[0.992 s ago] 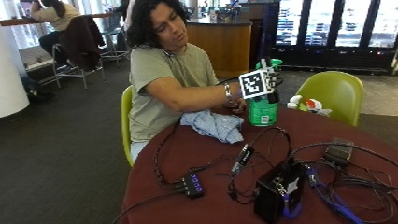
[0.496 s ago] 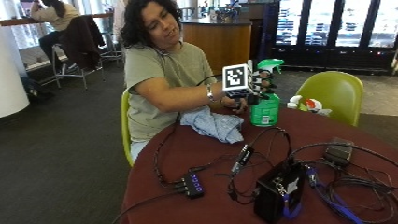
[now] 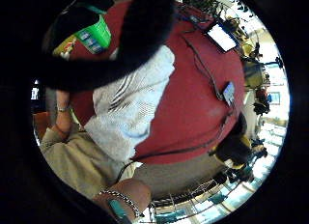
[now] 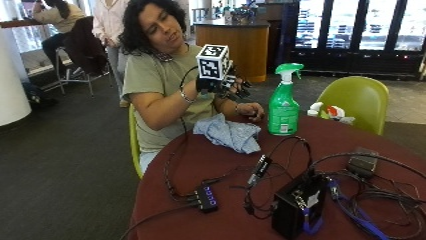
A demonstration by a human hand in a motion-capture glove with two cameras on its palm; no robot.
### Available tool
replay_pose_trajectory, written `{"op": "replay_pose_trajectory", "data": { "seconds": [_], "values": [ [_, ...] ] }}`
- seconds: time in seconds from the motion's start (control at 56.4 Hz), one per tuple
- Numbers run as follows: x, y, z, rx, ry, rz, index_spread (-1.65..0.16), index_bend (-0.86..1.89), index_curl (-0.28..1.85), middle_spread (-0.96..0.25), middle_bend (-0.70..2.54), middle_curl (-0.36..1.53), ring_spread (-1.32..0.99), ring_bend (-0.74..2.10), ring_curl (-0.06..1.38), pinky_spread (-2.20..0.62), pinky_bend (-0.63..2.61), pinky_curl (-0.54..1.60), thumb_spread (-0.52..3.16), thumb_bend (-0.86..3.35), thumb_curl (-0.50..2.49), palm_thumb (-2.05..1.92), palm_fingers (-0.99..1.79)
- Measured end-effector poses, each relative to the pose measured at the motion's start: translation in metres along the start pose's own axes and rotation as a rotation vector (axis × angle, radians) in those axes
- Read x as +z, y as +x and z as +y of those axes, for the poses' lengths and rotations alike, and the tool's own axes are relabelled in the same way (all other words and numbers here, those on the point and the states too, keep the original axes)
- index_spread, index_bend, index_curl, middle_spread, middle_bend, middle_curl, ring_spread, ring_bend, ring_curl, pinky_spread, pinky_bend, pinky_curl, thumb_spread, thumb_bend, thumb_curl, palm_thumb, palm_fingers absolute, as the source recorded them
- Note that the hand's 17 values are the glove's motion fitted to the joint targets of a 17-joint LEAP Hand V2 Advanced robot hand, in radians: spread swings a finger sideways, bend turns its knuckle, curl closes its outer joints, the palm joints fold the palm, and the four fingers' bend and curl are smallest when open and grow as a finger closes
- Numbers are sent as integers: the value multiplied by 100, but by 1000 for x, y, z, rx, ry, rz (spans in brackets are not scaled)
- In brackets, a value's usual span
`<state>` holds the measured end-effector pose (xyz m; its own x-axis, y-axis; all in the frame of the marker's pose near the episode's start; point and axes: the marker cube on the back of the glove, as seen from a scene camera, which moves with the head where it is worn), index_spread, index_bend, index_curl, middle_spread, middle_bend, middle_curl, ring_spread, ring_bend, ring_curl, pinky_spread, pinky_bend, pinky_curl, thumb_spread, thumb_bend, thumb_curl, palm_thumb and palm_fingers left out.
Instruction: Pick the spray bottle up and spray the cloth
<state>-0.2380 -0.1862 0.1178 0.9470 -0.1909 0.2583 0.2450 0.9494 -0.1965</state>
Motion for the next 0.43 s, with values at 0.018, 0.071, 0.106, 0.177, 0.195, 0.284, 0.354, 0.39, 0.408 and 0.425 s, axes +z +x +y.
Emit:
{"op": "replay_pose_trajectory", "data": {
  "seconds": [0.018, 0.071, 0.106, 0.177, 0.195, 0.284, 0.354, 0.39, 0.408, 0.425],
  "values": [
    [0, -1, 3, 6, 0, 16, -39, 14, 32, 2, 19, 37, -1, 26, 34, 23, 25, 36, 103, -4, 42, 49, 48],
    [-1, -2, 12, 27, 2, 76, -40, 14, 31, 2, 19, 37, -1, 25, 34, 23, 26, 36, 104, -4, 41, 47, 47],
    [-3, -1, 17, 48, 6, 115, -40, 14, 31, 2, 19, 37, 0, 24, 33, 23, 26, 36, 104, -4, 40, 45, 46],
    [-5, 0, 24, 88, 30, 164, -40, 15, 30, 2, 19, 36, 0, 22, 33, 23, 25, 36, 104, -4, 38, 44, 45],
    [-6, 0, 25, 95, 37, 172, -40, 15, 30, 2, 19, 36, 0, 22, 33, 23, 25, 36, 104, -3, 38, 43, 45],
    [-9, 0, 29, 107, 56, 188, -40, 15, 30, 2, 19, 36, 0, 21, 33, 23, 25, 36, 105, -3, 37, 43, 44],
    [-10, -2, 29, 98, 64, 177, -40, 15, 29, 2, 19, 35, 0, 21, 33, 23, 25, 36, 106, -2, 37, 43, 44],
    [-8, -5, 30, 91, 66, 172, -40, 15, 29, 2, 19, 35, 0, 20, 33, 23, 25, 36, 106, -2, 36, 43, 44],
    [-8, -6, 30, 89, 66, 169, -40, 15, 29, 2, 19, 35, 0, 20, 32, 23, 25, 36, 106, -2, 36, 43, 44],
    [-7, -7, 30, 87, 66, 168, -40, 15, 29, 2, 19, 35, 0, 20, 32, 23, 25, 36, 106, -2, 36, 43, 44]
  ]
}}
